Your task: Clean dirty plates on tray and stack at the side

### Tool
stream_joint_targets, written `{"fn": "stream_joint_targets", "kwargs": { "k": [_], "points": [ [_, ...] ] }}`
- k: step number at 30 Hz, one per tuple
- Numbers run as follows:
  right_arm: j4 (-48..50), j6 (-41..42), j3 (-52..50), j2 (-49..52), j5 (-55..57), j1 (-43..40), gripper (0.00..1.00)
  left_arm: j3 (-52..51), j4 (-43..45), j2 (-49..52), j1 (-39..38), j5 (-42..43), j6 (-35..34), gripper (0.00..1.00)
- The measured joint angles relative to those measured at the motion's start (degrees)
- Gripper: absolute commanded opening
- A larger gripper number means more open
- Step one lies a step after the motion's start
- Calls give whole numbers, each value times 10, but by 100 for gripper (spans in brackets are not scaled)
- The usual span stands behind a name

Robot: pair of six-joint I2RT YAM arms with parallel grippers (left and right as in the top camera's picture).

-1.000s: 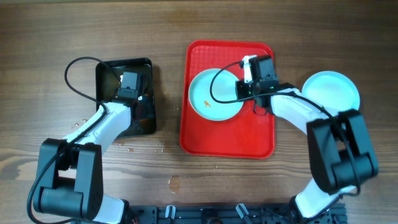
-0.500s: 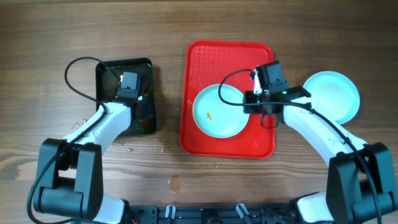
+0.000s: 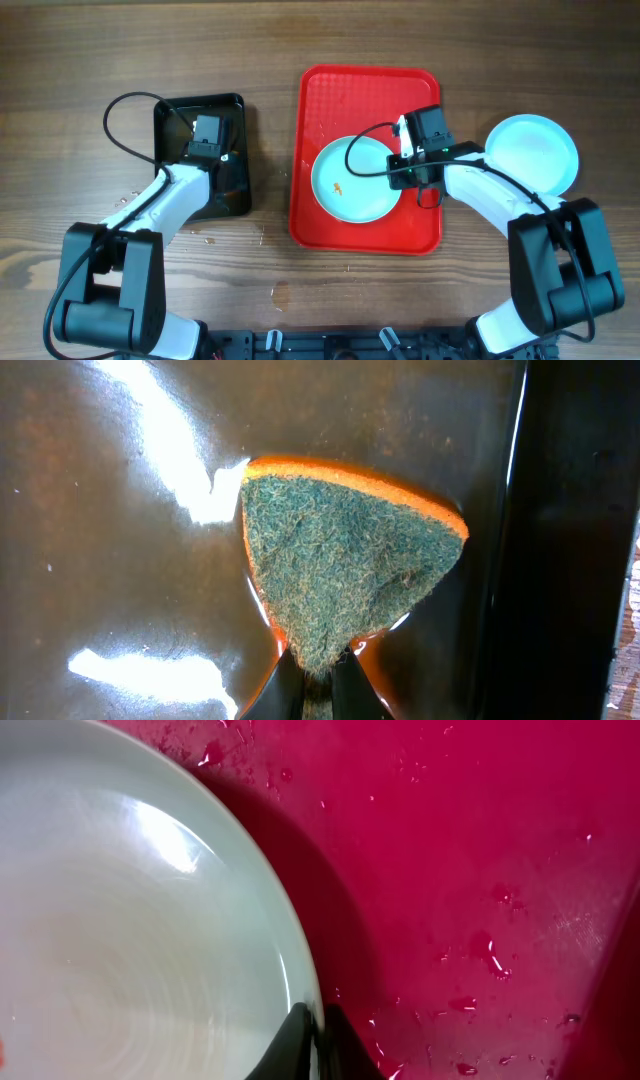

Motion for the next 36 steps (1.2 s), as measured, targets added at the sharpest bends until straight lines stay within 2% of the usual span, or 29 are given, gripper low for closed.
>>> {"fn": "stream_joint_targets", "kwargs": {
  "k": [4,5,6,7,9,10,14,16,20,29,30,36],
  "points": [
    [-54,96,8,-2,-8,0,4,10,-46,-6,0,8,4,4],
    [-74,129,9,-5,-9,0,14,11,-56,-10,0,10,4,4],
    [-89,158,9,-8,-9,0,30,11,-63,-16,0,12,4,4],
    [-96,172,9,-8,-8,0,34,11,-66,-21,0,14,4,4],
    [-104,202,7,-9,-8,0,33,11,-68,-36,0,15,4,4],
    [-99,203,6,-10,-4,1,29,11,-68,-40,0,15,4,4],
    [-49,157,2,-7,9,1,26,11,-67,-53,0,17,4,4],
    [-38,129,1,-6,12,1,21,11,-59,-52,0,16,4,4],
    [-36,76,-1,-6,11,1,16,4,3,-33,0,16,4,4],
    [-38,30,-1,-6,11,1,32,-4,19,5,0,16,4,4],
    [-39,28,-1,-6,11,1,35,1,3,5,0,16,4,4],
    [-39,23,-1,-6,11,1,39,31,-109,-33,14,28,6,4]
  ]
}}
